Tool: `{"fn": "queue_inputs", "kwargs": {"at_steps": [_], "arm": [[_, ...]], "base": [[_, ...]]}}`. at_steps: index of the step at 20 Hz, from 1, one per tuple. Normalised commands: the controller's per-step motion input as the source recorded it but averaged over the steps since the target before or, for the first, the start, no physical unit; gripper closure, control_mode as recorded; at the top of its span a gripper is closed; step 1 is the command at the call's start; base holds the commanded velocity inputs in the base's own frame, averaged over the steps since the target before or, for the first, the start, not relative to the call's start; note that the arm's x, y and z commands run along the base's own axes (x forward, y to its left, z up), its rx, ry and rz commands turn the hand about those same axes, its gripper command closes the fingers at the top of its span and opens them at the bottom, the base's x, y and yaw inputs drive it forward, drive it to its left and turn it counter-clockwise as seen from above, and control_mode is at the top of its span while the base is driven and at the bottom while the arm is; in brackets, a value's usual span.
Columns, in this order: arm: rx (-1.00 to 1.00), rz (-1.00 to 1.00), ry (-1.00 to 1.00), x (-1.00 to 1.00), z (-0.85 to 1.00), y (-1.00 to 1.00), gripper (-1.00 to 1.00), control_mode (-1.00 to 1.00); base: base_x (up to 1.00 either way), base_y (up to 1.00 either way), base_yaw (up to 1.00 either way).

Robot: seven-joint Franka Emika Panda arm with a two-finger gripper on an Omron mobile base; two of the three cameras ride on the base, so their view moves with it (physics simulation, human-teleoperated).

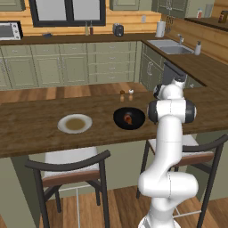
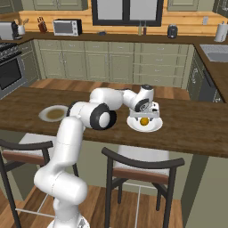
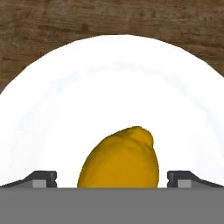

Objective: Pick the chicken drumstick and lemon from their plates and place them in the bowl. Then put the bowl in the fridge.

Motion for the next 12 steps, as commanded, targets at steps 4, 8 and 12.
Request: {"fn": "queue_inputs", "kwargs": {"at_steps": [4,8,12], "arm": [[0.0,0.0,0.13,0.0,-0.5,-0.01,1.0,-1.0],[0.0,-0.02,0.2,-0.03,-0.55,0.13,1.0,-1.0],[0.0,-0.02,0.05,0.01,-0.32,0.14,1.0,-1.0]], "base": [[0.0,0.0,0.0],[0.0,0.0,0.0],[0.0,0.0,0.0]]}}
